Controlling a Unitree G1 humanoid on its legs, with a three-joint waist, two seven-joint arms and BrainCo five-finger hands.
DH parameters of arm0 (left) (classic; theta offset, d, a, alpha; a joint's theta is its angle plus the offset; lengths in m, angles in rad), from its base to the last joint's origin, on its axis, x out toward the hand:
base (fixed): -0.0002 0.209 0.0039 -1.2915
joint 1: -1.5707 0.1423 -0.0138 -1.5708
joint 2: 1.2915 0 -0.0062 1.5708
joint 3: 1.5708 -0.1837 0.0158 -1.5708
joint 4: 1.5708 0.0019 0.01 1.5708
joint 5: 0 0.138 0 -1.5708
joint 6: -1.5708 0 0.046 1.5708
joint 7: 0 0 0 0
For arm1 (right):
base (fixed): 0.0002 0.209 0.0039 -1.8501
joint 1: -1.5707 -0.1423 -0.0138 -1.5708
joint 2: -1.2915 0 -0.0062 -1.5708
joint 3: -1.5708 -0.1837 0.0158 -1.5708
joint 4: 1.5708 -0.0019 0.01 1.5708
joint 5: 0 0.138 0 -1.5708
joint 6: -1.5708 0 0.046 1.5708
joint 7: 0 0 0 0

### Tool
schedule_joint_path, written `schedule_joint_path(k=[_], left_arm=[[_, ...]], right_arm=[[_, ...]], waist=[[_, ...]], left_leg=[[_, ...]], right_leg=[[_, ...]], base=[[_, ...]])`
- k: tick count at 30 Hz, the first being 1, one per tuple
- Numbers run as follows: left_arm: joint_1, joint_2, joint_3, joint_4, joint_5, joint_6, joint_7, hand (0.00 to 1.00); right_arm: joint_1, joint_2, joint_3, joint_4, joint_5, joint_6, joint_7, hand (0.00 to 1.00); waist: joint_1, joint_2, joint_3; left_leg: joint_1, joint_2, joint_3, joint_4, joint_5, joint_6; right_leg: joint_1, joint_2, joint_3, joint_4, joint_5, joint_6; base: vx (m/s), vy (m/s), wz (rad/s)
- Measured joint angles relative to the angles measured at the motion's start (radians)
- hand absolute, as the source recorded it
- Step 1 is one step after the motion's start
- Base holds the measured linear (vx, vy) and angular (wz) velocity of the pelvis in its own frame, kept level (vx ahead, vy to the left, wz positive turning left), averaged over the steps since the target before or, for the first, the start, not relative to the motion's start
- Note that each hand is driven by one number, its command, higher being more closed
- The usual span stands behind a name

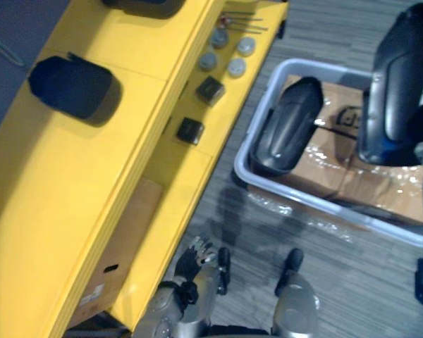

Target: Walk over and take plastic housings, then place them on the shelf

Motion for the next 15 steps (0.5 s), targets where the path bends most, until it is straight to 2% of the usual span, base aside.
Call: schedule_joint_path(k=[3, 5, 6, 7, 8, 10, 13, 15], left_arm=[[-0.044, 0.0, -0.007, -0.018, 0.024, 0.032, 0.026, 0.0], [-0.077, 0.003, -0.008, -0.043, 0.023, 0.03, 0.056, 0.0], [-0.083, 0.004, -0.008, -0.048, 0.022, 0.029, 0.062, 0.0], [-0.108, 0.01, -0.009, -0.063, 0.017, 0.025, 0.081, 0.0], [-0.134, 0.013, -0.01, -0.073, -0.015, 0.017, 0.096, 0.0], [-0.186, 0.012, -0.016, -0.082, -0.037, -0.011, 0.123, 0.0], [-0.25, 0.008, -0.019, -0.086, -0.063, -0.056, 0.16, 0.0], [-0.332, 0.007, -0.018, -0.086, -0.062, -0.093, 0.208, 0.0]], right_arm=[[0.056, 0.059, 0.001, -0.082, -0.022, -0.048, -0.026, 1.0], [0.114, 0.123, 0.002, -0.156, -0.032, -0.098, -0.052, 1.0], [0.122, 0.13, 0.003, -0.167, -0.034, -0.103, -0.054, 1.0], [0.148, 0.163, 0.012, -0.19, -0.039, -0.122, -0.067, 1.0], [0.174, 0.197, 0.018, -0.208, -0.043, -0.146, -0.074, 1.0], [0.212, 0.248, 0.046, -0.224, -0.063, -0.193, -0.1, 1.0], [0.248, 0.298, 0.084, -0.236, -0.081, -0.245, -0.136, 1.0], [0.265, 0.332, 0.123, -0.236, -0.095, -0.288, -0.158, 1.0]], waist=[[-0.008, -0.007, -0.003], [-0.012, -0.03, -0.028], [-0.013, -0.035, -0.031], [-0.015, -0.055, -0.044], [-0.014, -0.074, -0.056], [-0.02, -0.094, -0.078], [-0.034, -0.103, -0.115], [-0.035, -0.105, -0.13]], left_leg=[[0.039, 0.01, 0.022, -0.016, 0.0, 0.0], [0.043, 0.018, 0.031, -0.029, 0.004, -0.007], [0.044, 0.019, 0.032, -0.033, 0.005, -0.008], [0.046, 0.024, 0.035, -0.037, 0.008, -0.013], [0.055, 0.029, 0.044, -0.041, 0.009, -0.016], [0.085, 0.032, 0.059, -0.052, 0.01, -0.017], [0.09, 0.032, 0.067, -0.056, 0.011, -0.018], [0.097, 0.034, 0.085, -0.061, 0.014, -0.022]], right_leg=[[0.031, 0.014, 0.02, -0.028, 0.012, -0.005], [0.032, 0.027, 0.026, -0.052, 0.023, -0.009], [0.032, 0.029, 0.027, -0.055, 0.025, -0.01], [0.033, 0.031, 0.031, -0.066, 0.029, -0.014], [0.038, 0.035, 0.04, -0.07, 0.03, -0.015], [0.062, 0.041, 0.048, -0.089, 0.038, -0.016], [0.068, 0.045, 0.054, -0.107, 0.049, -0.016], [0.07, 0.05, 0.074, -0.129, 0.069, -0.019]], base=[[0.03, -0.002, -0.23], [0.01, -0.012, -0.2], [0.0, -0.021, -0.12], [-0.01, 0.001, -0.14], [-0.02, -0.004, -0.21], [-0.02, -0.003, -0.2], [-0.04, 0.01, -0.12], [-0.06, 0.011, -0.24]])
